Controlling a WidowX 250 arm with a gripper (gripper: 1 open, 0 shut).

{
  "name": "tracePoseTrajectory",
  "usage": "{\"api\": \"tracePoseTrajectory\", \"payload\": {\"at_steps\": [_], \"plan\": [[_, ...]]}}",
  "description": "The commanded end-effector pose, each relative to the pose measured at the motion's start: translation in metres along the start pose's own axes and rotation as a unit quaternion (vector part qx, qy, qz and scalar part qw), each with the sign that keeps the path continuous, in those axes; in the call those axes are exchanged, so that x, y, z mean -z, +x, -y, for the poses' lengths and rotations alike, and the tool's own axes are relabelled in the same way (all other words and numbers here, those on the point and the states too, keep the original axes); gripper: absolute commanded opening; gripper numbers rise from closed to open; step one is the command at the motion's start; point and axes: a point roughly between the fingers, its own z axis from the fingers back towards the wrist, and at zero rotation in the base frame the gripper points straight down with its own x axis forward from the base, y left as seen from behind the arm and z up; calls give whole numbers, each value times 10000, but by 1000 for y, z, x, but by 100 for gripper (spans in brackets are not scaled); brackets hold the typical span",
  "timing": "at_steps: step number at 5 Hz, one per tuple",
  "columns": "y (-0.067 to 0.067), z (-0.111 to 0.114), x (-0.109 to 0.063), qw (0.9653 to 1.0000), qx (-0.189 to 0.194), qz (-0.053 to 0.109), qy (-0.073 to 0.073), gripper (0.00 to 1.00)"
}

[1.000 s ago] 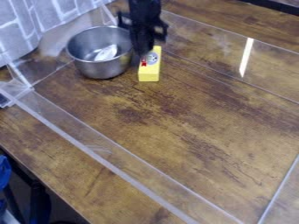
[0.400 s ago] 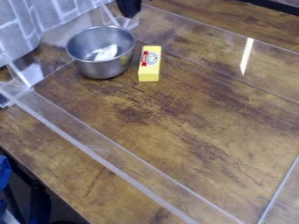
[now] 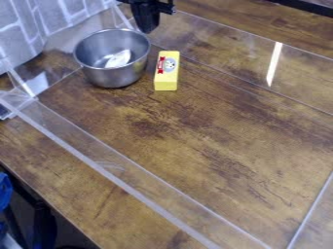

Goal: Move the yellow butter to the left side of the table

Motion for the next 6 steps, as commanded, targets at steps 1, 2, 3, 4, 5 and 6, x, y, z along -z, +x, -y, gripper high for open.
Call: {"api": "tracePoseTrajectory", "payload": {"at_steps": [1, 2, 3, 4, 5, 6], "plan": [[10, 5, -9, 9997, 98, 238, 6, 0], [11, 7, 5, 9998, 121, 168, -51, 0], [9, 8, 10, 9998, 137, 112, -70, 0], [6, 10, 4, 9998, 149, 103, -61, 0], [3, 11, -3, 9998, 163, 95, -41, 0], [1, 13, -16, 9997, 177, 138, -14, 0]]}}
